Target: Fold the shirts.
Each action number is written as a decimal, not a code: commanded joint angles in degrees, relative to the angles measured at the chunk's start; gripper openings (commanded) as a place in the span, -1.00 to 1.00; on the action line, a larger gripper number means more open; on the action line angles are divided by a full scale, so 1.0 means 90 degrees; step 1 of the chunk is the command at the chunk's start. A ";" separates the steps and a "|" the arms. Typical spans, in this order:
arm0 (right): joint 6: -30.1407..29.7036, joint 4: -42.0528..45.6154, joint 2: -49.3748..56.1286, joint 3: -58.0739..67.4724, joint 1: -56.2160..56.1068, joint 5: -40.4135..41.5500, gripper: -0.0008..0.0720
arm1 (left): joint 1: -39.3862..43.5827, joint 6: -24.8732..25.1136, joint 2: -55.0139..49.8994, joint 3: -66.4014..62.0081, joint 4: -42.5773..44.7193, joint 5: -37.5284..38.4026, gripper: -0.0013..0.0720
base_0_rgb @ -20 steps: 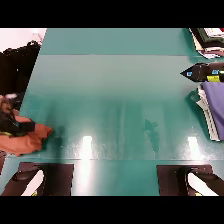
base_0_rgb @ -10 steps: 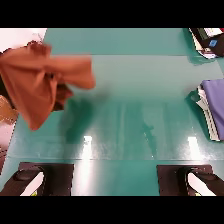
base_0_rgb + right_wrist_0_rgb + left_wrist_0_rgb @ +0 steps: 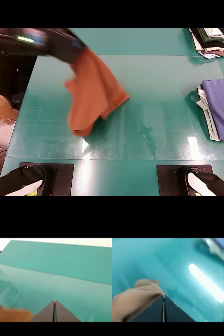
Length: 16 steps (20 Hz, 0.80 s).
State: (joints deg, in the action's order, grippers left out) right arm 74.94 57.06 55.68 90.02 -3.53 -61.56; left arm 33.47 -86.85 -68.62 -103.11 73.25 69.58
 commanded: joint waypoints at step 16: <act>0.0000 0.0012 0.0000 0.0024 -0.0005 -0.0061 -0.93 | -0.2786 0.0704 -0.1231 0.3079 -0.0576 0.1307 0.50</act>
State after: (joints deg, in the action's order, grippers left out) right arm 74.91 57.17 55.68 90.19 -3.53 -61.98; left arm 12.27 -81.71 -80.62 -85.38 70.02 83.13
